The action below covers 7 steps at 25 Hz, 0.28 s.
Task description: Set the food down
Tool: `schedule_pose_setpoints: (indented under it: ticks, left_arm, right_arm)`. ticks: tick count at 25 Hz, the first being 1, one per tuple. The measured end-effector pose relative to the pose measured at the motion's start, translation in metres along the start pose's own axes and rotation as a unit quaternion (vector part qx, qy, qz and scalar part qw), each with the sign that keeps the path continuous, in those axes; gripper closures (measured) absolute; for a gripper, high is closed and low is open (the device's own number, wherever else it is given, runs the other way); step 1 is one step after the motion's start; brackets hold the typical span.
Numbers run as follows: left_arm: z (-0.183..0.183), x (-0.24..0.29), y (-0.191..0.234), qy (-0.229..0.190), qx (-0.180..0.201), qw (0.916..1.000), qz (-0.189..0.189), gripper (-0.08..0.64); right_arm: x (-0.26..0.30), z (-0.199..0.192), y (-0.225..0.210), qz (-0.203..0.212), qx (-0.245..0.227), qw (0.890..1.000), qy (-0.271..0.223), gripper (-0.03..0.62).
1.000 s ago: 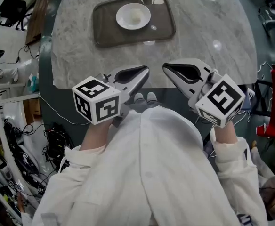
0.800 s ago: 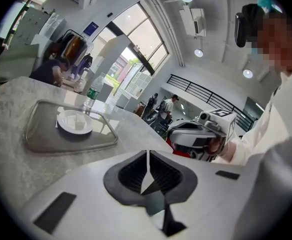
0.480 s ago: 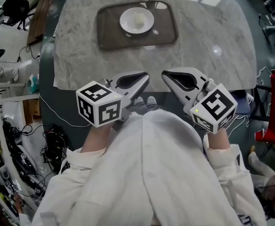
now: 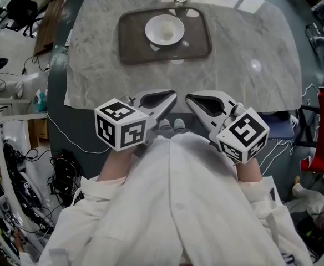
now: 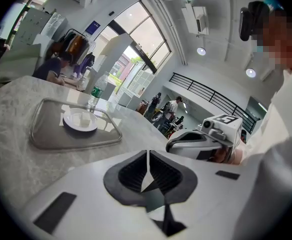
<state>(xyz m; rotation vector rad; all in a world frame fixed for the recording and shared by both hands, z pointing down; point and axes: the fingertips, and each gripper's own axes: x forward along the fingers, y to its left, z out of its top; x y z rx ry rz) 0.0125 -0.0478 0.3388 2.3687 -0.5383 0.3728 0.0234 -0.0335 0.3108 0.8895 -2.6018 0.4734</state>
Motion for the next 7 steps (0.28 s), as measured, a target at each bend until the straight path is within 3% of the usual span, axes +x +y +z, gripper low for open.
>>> schedule_pose_setpoints:
  ticks: [7]
  left_arm:
    - [-0.0041,-0.0058,0.0039,0.004,-0.003,1.0,0.007,0.532]
  right_arm:
    - [0.0058,-0.0054,0.0078,0.003,0.046,0.999,-0.015,0.589]
